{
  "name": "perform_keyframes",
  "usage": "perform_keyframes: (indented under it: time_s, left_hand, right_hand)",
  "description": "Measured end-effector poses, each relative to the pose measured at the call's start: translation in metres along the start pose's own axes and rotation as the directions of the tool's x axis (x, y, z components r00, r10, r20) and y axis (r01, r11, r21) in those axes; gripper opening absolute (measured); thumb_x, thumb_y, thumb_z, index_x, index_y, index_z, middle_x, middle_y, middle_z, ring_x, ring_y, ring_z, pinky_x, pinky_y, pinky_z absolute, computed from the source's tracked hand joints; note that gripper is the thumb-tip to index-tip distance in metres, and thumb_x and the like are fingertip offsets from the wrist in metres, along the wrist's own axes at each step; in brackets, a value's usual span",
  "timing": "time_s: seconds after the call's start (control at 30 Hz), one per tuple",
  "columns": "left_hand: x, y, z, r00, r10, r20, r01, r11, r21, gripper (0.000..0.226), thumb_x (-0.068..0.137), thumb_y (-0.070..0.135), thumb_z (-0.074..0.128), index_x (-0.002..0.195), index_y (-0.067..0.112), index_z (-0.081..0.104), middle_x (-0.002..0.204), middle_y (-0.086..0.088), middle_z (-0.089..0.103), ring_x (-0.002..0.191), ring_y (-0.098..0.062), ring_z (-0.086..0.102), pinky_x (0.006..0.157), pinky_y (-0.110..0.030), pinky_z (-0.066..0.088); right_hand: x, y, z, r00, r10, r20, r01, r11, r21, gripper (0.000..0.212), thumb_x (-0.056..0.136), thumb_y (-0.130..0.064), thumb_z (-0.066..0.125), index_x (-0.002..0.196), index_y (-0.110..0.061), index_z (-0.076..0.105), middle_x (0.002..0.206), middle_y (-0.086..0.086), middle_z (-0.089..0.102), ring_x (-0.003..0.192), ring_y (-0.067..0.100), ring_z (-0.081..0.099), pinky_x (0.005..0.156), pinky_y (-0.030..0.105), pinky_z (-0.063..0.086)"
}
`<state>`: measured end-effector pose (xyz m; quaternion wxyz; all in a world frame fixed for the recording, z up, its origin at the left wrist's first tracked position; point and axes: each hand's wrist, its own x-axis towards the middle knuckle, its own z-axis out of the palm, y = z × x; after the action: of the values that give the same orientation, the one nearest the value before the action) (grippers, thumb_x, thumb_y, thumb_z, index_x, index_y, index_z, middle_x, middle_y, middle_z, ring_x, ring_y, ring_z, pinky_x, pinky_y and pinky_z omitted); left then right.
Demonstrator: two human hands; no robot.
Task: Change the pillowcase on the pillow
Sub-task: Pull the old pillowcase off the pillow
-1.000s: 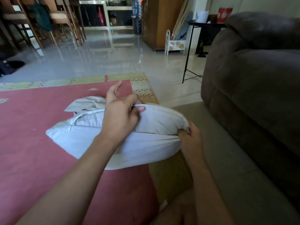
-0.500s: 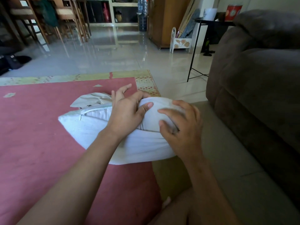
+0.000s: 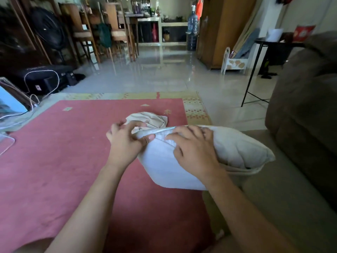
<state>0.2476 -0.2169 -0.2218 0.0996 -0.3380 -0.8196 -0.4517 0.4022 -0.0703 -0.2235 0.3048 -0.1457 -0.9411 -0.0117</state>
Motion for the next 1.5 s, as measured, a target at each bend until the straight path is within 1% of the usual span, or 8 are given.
perform_keyframes:
  time_s: [0.1, 0.23, 0.57, 0.77, 1.07, 1.2, 1.33, 1.5]
  left_hand:
    - [-0.005, -0.013, -0.009, 0.982, -0.051, 0.184, 0.091, 0.972, -0.217, 0.023, 0.076, 0.036, 0.072, 0.098, 0.031, 0.073, 0.094, 0.019, 0.074, 0.091, -0.01, 0.067, 0.084, -0.033, 0.05]
    - [-0.012, -0.03, -0.012, 0.992, -0.059, 0.116, 0.087, 0.963, -0.253, 0.027, 0.088, 0.005, 0.069, 0.107, 0.022, 0.077, 0.1, 0.018, 0.076, 0.092, -0.006, 0.069, 0.084, -0.021, 0.052]
    - [-0.002, -0.054, 0.012, 0.971, -0.235, 0.035, 0.233, 0.909, -0.345, 0.022, 0.091, 0.002, 0.057, 0.076, 0.006, 0.072, 0.063, -0.014, 0.065, 0.06, -0.014, 0.049, 0.06, -0.026, 0.042]
    - [-0.013, -0.075, 0.05, 0.894, -0.425, 0.142, 0.441, 0.778, -0.447, 0.029, 0.093, 0.001, 0.056, 0.085, 0.017, 0.079, 0.069, 0.003, 0.071, 0.057, -0.006, 0.055, 0.06, -0.023, 0.046]
    - [-0.037, -0.068, 0.072, 0.881, -0.452, 0.142, 0.468, 0.786, -0.404, 0.028, 0.087, 0.014, 0.053, 0.095, 0.029, 0.075, 0.071, 0.013, 0.07, 0.066, -0.005, 0.059, 0.07, -0.033, 0.051]
    - [-0.044, -0.026, 0.056, 0.94, -0.333, 0.073, 0.336, 0.865, -0.373, 0.049, 0.081, 0.035, 0.055, 0.129, 0.035, 0.048, 0.127, 0.013, 0.058, 0.126, -0.013, 0.049, 0.115, -0.056, 0.028]
    - [-0.046, -0.002, 0.07, 0.959, -0.281, 0.029, 0.278, 0.917, -0.288, 0.094, 0.07, 0.07, 0.058, 0.141, 0.015, 0.031, 0.138, -0.005, 0.038, 0.134, -0.02, 0.03, 0.114, -0.058, 0.028]
    - [-0.052, -0.005, 0.098, 0.939, -0.342, -0.02, 0.311, 0.875, -0.37, 0.093, 0.063, 0.038, 0.064, 0.146, 0.018, 0.027, 0.143, -0.005, 0.035, 0.136, -0.023, 0.03, 0.114, -0.059, 0.028]
  right_hand:
    - [0.015, -0.015, 0.012, 0.999, -0.038, 0.035, 0.034, 0.996, 0.086, 0.021, 0.088, -0.038, 0.055, 0.107, -0.036, 0.064, 0.116, -0.018, 0.061, 0.114, 0.015, 0.054, 0.093, 0.042, 0.037]
    - [0.025, -0.018, 0.017, 0.999, 0.005, 0.053, -0.015, 0.981, 0.194, 0.025, 0.079, -0.03, 0.076, 0.101, -0.032, 0.066, 0.096, -0.011, 0.065, 0.096, 0.022, 0.057, 0.083, 0.039, 0.04]
    - [0.018, -0.003, 0.023, 0.999, -0.049, 0.004, 0.048, 0.981, 0.186, 0.017, 0.074, -0.011, 0.058, 0.088, -0.016, 0.065, 0.083, 0.002, 0.066, 0.078, 0.033, 0.056, 0.071, 0.045, 0.051]
    - [0.007, 0.019, 0.016, 0.991, 0.022, -0.129, 0.013, 0.964, 0.264, 0.032, 0.066, 0.011, 0.061, 0.089, -0.01, 0.067, 0.084, 0.005, 0.07, 0.078, 0.034, 0.062, 0.071, 0.042, 0.051]
    - [0.028, 0.022, 0.029, 0.978, 0.12, -0.169, -0.067, 0.955, 0.29, 0.022, 0.075, -0.002, 0.064, 0.09, -0.017, 0.066, 0.086, 0.002, 0.07, 0.076, 0.032, 0.059, 0.069, 0.041, 0.05]
    - [0.041, 0.02, 0.031, 0.99, 0.083, -0.117, -0.056, 0.974, 0.22, 0.01, 0.083, -0.023, 0.062, 0.09, -0.028, 0.057, 0.084, -0.003, 0.064, 0.078, 0.031, 0.058, 0.065, 0.041, 0.049]
    - [0.046, 0.022, 0.036, 0.991, 0.075, -0.111, -0.049, 0.974, 0.221, 0.018, 0.084, -0.023, 0.065, 0.093, -0.031, 0.051, 0.086, -0.006, 0.063, 0.082, 0.031, 0.059, 0.068, 0.042, 0.049]
    - [0.051, 0.024, 0.041, 0.981, 0.128, -0.145, -0.099, 0.977, 0.188, 0.02, 0.078, -0.013, 0.059, 0.089, -0.028, 0.052, 0.084, 0.001, 0.064, 0.076, 0.034, 0.057, 0.066, 0.042, 0.048]
